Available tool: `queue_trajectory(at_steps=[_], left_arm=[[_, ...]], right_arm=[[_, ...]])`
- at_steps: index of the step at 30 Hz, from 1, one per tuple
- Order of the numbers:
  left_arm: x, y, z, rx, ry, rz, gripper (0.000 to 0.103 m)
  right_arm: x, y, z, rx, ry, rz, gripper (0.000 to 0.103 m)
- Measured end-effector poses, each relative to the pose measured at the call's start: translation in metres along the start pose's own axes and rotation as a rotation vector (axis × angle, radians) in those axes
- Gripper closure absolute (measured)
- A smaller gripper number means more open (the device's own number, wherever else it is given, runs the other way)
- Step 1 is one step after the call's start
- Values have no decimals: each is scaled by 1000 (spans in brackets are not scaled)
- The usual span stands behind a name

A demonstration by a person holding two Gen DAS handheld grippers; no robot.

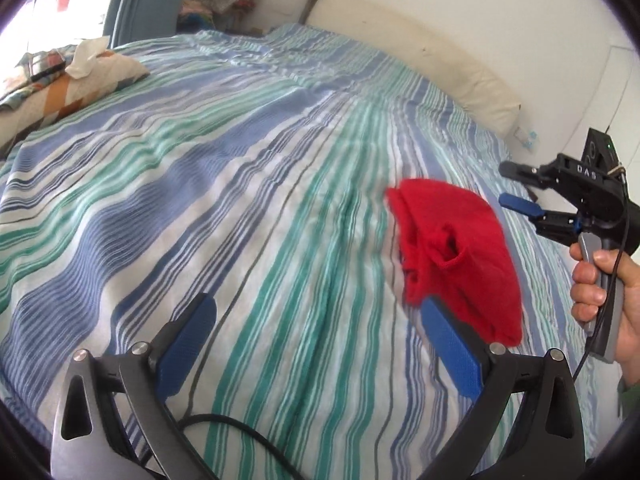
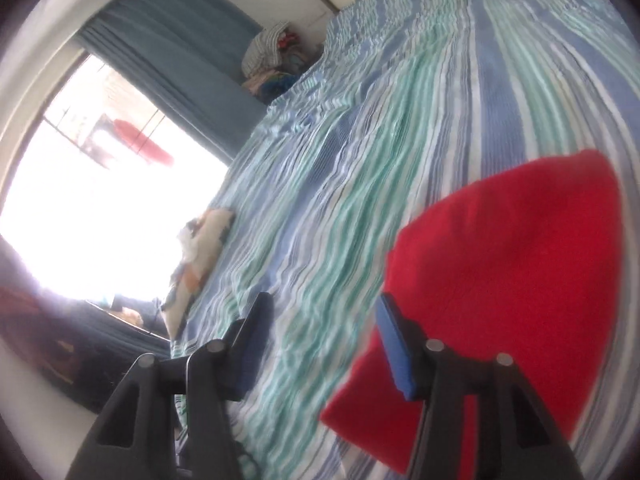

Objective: Fold small clothes
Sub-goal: 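Grasp one end of the folded sweater with the right gripper and lift it, then fold the held end over the rest of the sweater, open right gripper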

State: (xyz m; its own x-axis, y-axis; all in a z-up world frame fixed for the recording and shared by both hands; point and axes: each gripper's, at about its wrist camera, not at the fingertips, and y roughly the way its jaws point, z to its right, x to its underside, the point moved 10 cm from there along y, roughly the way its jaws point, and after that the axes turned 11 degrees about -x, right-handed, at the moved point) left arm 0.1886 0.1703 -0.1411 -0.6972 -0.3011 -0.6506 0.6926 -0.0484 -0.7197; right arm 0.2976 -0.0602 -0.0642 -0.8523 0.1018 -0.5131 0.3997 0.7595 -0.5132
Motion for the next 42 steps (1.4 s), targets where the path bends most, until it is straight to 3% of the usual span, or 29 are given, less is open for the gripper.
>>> queue_trajectory(at_steps=[2, 3, 5, 6, 10, 12, 16, 18, 19, 22, 24, 26, 28, 29, 31, 32, 34, 36, 39, 42], left_arm=[[1, 0, 4, 20, -12, -10, 1], [2, 1, 6, 24, -11, -12, 1], [3, 1, 10, 17, 5, -9, 1], [4, 1, 12, 10, 16, -2, 1], [5, -3, 12, -45, 66, 46, 1], [6, -7, 14, -35, 81, 51, 1], [-1, -15, 42, 24, 150, 63, 1], [-10, -17, 70, 62, 201, 75, 1], [-13, -16, 86, 81, 229, 74, 1], [-17, 2, 135, 100, 349, 61, 1], [-14, 30, 151, 20, 427, 38, 1], [-5, 64, 146, -104, 471, -18, 2], [2, 78, 130, -186, 470, -64, 2], [3, 73, 125, -171, 451, -57, 2], [3, 57, 119, -130, 419, -22, 1], [4, 50, 117, -124, 413, -9, 1], [8, 43, 118, -116, 414, 6, 1], [12, 42, 120, -112, 419, 7, 1], [19, 50, 123, -124, 439, -12, 1], [23, 54, 123, -132, 447, -21, 1]], right_arm=[[3, -21, 13, 147, -104, -7, 50], [11, -23, 18, 181, -146, -34, 55], [39, -13, 21, 162, -189, -113, 73], [56, -3, 21, 153, -214, -147, 77], [134, 54, 30, 193, -320, -290, 77], [140, 53, 21, 248, -426, -238, 76], [121, 0, 5, 218, -406, -122, 72], [109, -40, 3, 264, -438, -36, 58], [104, -56, 7, 295, -447, -6, 58], [100, -70, 31, 327, -401, -10, 58], [108, -63, 51, 313, -353, -33, 58], [129, -43, 77, 303, -305, -109, 58], [137, -42, 87, 332, -305, -90, 58], [137, -49, 82, 342, -303, -59, 57], [137, -67, 70, 356, -286, -1, 40], [138, -77, 64, 368, -288, 34, 25], [143, -95, 60, 419, -299, 99, 16], [152, -101, 67, 468, -283, 110, 16], [168, -97, 91, 488, -204, 74, 16], [170, -100, 102, 481, -159, 95, 16]])
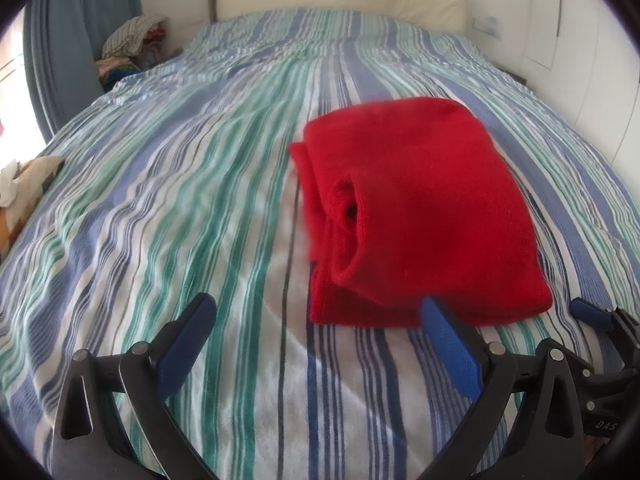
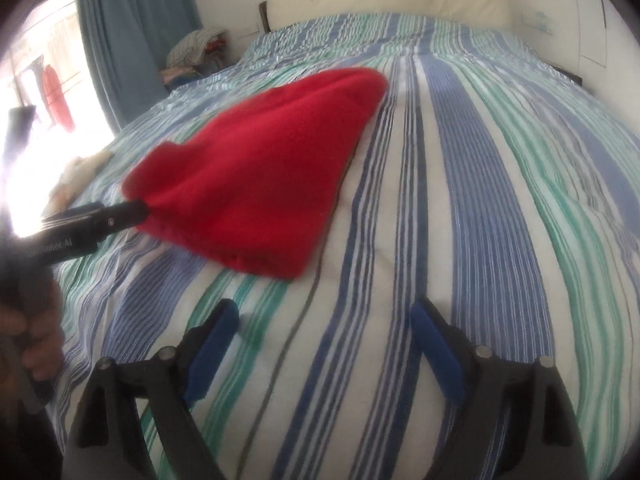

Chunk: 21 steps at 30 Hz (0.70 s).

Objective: Fold small clothes
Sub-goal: 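Fold the held end over the rest of the sweater, open right gripper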

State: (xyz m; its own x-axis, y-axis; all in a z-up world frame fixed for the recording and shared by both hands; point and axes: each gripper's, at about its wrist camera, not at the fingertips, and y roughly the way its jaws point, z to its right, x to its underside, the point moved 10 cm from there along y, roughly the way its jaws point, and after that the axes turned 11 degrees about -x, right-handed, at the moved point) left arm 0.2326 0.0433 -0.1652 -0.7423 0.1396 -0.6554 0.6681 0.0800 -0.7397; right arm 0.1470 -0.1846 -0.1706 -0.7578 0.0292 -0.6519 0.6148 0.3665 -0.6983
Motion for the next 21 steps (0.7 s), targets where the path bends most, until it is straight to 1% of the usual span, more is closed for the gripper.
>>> queue_trajectory(at_steps=[2, 7, 10, 13, 16, 21], left_arm=[[-1, -1, 1, 1, 0, 2, 1], [-1, -1, 0, -1, -9, 0, 1], [0, 1, -1, -6, -6, -4, 1], [6, 9, 1, -6, 2, -24, 1], [17, 19, 1, -19, 5, -64, 1], [20, 19, 3, -27, 19, -58, 1]], right_arm=[[1, 2, 1, 14, -5, -5, 15], [6, 7, -3, 60, -59, -24, 11], [7, 8, -4, 69, -69, -29, 10], [8, 9, -4, 82, -78, -32, 10], [10, 12, -6, 110, -99, -44, 9], [11, 13, -6, 130, -116, -52, 7]])
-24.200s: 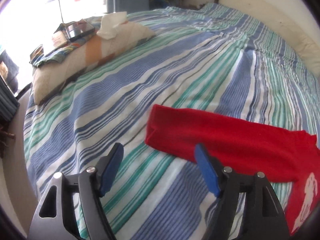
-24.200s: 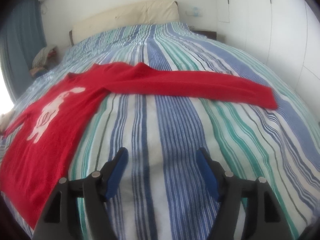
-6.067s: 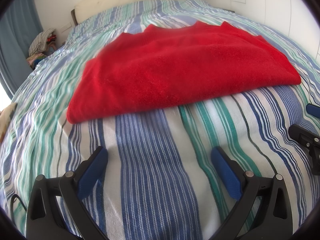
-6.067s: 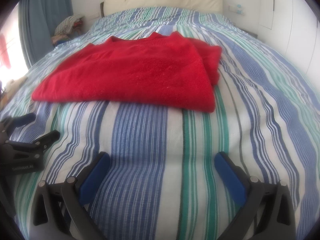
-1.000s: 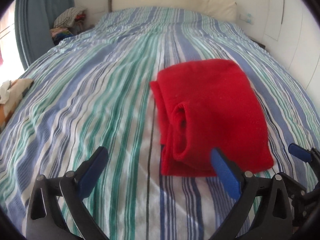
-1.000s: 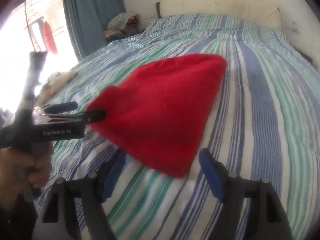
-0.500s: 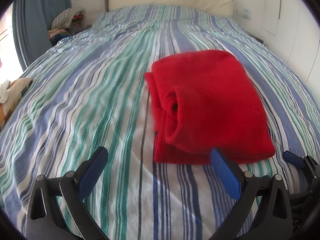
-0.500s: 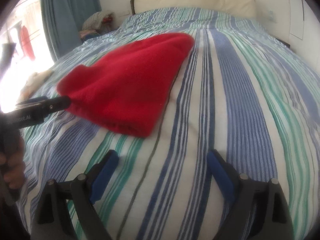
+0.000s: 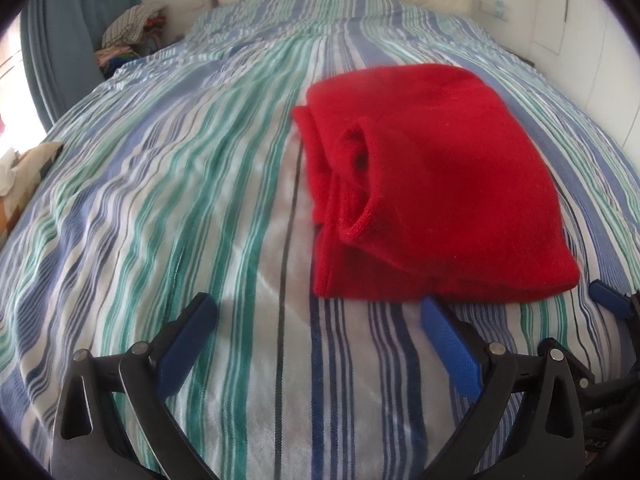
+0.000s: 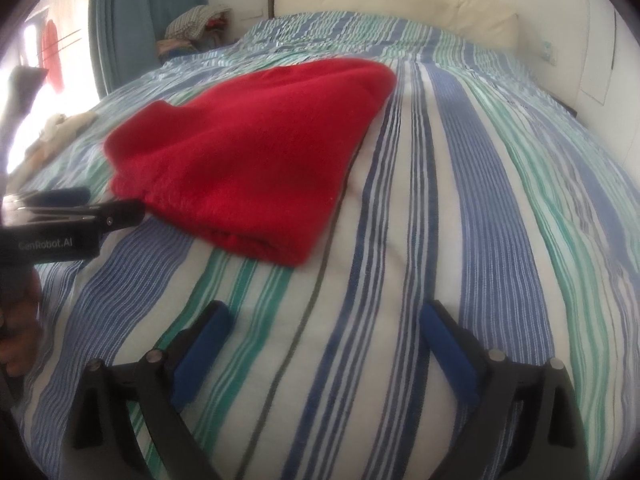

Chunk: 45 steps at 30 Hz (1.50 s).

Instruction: Fold small clothes

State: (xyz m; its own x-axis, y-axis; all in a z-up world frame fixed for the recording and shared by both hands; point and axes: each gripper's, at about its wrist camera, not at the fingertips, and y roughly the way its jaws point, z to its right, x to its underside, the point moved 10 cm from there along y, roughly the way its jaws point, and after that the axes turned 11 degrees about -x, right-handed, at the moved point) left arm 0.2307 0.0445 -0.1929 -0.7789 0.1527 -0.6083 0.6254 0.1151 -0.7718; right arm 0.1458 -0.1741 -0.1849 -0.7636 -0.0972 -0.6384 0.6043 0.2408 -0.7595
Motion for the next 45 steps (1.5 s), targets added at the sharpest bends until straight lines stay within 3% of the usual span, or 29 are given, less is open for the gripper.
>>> queue_trajectory(at_steps=[10, 15, 19, 20, 24, 29, 31, 32, 33, 36, 41, 45], left_arm=[[3, -4, 8, 35, 54, -8, 1], [-35, -41, -4, 284, -35, 53, 1], [-66, -28, 13, 517, -45, -32, 1], [-71, -16, 19, 532, -33, -59, 1], [-82, 37, 18, 391, -46, -123, 1], [-77, 65, 24, 443, -106, -220, 1], [-76, 62, 29, 445, -89, -198, 10], [-76, 59, 32, 464, -84, -195, 51], [-75, 56, 38, 517, -91, -221, 73], [-90, 46, 33, 535, -153, -214, 77], [-136, -5, 30, 593, -158, -88, 78], [-161, -38, 33, 650, -154, -34, 77]], right_arm=[[0, 1, 0, 0, 0, -6, 6], [-2, -9, 0, -59, 34, 25, 6], [-38, -43, 13, -236, 172, 189, 6], [-53, -46, 19, -265, 202, 219, 6], [-111, -12, 46, -431, 372, 199, 6], [-137, 67, 61, -550, 506, 62, 8], [-138, 92, 50, -580, 489, 11, 16], [-139, 98, 48, -535, 449, 14, 37], [-140, 102, 45, -503, 414, 6, 61], [-152, 90, 37, -425, 351, 35, 73], [-200, 37, 13, -373, 152, 151, 74], [-241, -13, 8, -385, 93, 237, 74]])
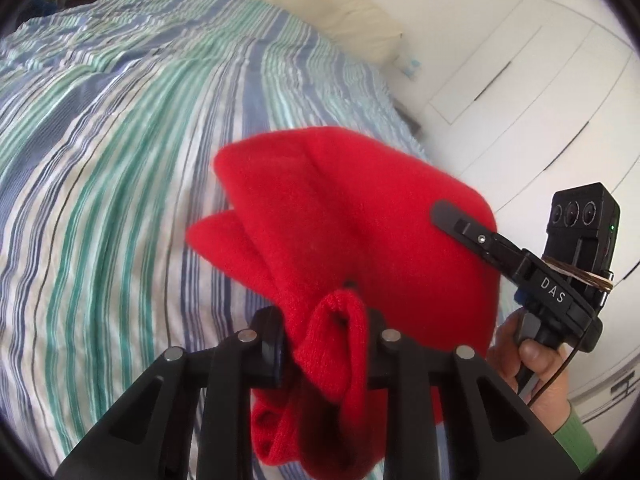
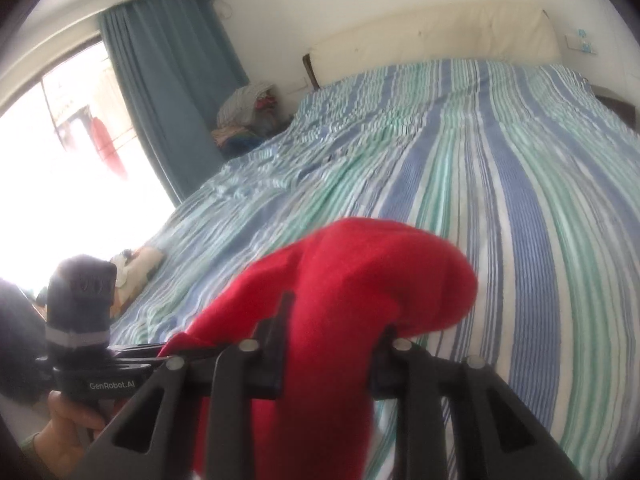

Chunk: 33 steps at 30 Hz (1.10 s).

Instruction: Fold small clothes

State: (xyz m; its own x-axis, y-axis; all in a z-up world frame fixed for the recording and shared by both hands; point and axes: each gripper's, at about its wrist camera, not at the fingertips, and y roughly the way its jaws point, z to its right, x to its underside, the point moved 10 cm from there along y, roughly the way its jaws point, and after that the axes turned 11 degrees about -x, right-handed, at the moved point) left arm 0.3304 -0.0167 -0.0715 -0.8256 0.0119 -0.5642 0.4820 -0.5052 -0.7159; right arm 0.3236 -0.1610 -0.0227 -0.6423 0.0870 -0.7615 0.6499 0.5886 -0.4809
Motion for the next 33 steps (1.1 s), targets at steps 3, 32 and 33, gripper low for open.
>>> queue_trajectory(at_steps=[3, 32, 33], left_arm=[[16, 19, 0, -34, 24, -82, 58], [182, -128, 31, -814, 265, 103, 0], [184, -131, 34, -805, 258, 98, 0]], right_arm=[[-16, -10, 7, -6, 25, -3, 72], [183, -170, -48, 372, -43, -212, 1], [190, -173, -52, 372, -37, -222, 0]])
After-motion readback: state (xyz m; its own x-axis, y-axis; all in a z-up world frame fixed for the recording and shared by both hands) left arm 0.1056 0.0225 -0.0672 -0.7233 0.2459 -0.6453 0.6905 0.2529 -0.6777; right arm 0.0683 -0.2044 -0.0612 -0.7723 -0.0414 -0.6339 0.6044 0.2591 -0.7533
